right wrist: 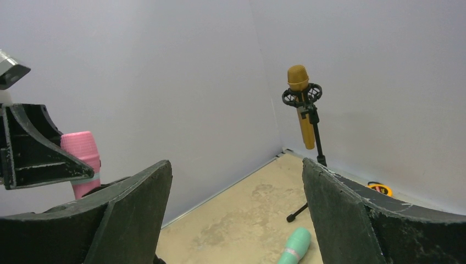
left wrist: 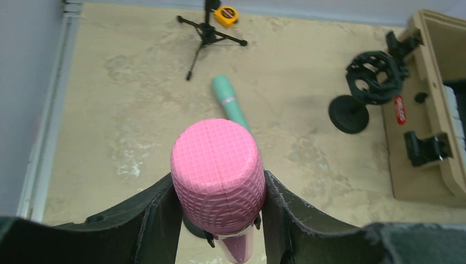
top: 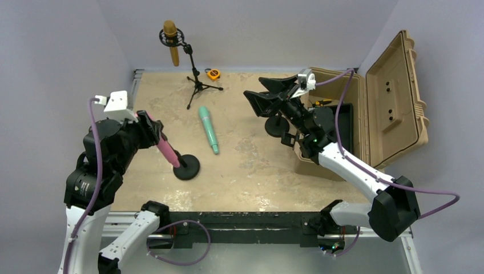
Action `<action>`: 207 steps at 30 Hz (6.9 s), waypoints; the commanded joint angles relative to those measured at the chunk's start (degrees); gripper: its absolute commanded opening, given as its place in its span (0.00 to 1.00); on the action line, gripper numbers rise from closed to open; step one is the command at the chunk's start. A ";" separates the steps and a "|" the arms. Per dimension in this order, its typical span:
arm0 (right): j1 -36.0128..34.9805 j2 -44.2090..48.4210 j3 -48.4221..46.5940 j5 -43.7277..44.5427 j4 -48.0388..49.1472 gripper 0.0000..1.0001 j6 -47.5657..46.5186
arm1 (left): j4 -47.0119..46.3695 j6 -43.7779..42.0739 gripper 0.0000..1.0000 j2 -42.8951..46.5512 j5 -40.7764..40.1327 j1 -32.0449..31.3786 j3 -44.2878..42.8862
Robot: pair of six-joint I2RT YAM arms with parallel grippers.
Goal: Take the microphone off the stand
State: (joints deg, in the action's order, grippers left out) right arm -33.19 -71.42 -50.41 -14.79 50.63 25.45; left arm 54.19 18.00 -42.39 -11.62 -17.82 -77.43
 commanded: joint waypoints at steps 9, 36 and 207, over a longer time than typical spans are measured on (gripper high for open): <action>-2.89 -1.36 -1.20 -0.15 2.34 0.87 -0.85 | -8.23 2.45 0.00 -4.68 1.61 -20.61 -2.79; -5.61 0.92 8.57 -32.84 19.81 0.88 -16.64 | -14.65 -16.08 0.56 -0.21 17.67 -28.17 7.49; -14.62 -10.18 -2.62 -30.08 12.62 0.00 -17.38 | -18.06 -24.99 0.00 -4.91 24.16 -27.97 -1.90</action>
State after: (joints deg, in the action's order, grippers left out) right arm -47.92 -90.21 -56.82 -58.13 55.13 -2.79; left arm 44.29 -9.58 -45.82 18.72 -45.78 -81.36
